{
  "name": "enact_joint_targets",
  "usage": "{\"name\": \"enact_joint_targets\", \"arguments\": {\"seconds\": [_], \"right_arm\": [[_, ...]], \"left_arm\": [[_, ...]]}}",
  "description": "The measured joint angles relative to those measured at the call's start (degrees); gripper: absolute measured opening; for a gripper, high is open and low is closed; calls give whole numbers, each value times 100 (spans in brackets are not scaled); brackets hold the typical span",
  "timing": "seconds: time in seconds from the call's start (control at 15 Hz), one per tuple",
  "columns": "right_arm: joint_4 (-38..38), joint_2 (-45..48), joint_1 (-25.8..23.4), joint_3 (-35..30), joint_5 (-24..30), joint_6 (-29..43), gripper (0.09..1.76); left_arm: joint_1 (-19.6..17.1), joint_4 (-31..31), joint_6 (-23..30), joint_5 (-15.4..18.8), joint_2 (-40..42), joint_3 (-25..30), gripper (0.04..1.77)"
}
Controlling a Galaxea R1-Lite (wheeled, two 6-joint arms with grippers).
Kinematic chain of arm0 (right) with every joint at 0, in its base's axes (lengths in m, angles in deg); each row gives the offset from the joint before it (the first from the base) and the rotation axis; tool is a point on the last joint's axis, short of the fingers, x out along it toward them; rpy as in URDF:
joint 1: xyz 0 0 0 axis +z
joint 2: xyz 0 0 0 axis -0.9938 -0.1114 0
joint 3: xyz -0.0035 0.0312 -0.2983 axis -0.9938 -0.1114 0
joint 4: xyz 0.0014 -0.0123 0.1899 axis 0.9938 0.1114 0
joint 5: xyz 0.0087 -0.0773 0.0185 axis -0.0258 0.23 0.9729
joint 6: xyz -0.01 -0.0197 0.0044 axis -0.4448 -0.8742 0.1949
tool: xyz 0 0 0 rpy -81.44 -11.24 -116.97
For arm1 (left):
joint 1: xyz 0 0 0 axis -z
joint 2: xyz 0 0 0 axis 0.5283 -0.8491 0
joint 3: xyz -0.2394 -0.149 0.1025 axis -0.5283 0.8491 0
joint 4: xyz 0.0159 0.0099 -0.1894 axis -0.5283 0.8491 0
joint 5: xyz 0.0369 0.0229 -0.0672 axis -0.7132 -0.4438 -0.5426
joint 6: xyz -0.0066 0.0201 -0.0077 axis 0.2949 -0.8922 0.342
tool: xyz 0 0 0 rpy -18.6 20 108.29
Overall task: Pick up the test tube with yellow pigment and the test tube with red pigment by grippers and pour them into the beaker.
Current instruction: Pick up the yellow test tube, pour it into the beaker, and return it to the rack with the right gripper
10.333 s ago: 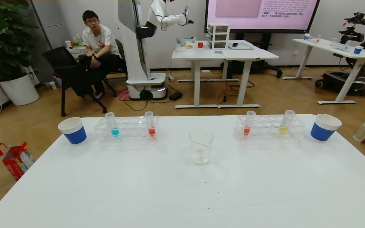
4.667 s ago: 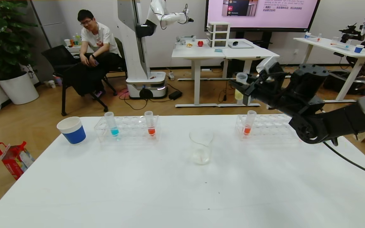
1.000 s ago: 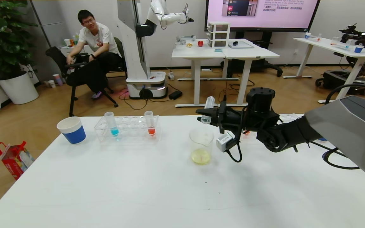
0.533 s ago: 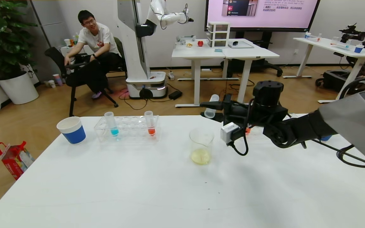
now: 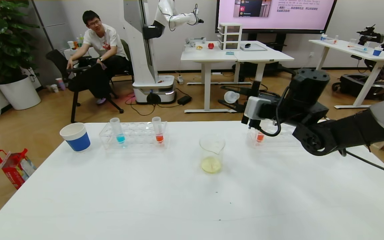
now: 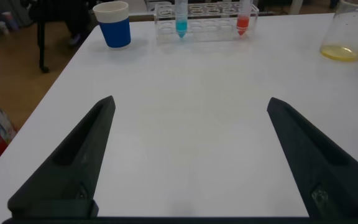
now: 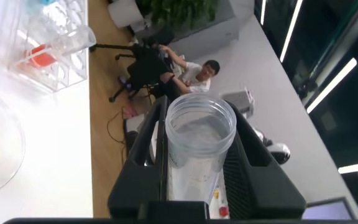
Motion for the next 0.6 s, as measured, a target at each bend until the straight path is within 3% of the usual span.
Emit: {"name": "enact_joint_targets", "arguments": {"seconds": [0.13, 0.27, 0.4, 0.6], "right_arm": [[-925, 37, 48, -408, -789, 1541, 51], [-1276, 98, 161, -747, -1870, 2906, 51], [-1133, 238, 306, -1020, -2725, 3951, 51], [-678, 450, 400, -1337, -3361, 5068, 51]], "left_arm": [[0, 0, -2, 0, 0, 0, 171], [0, 0, 0, 0, 0, 0, 171], [0, 0, 1, 0, 0, 0, 171], [0, 0, 0, 0, 0, 0, 171]]}}
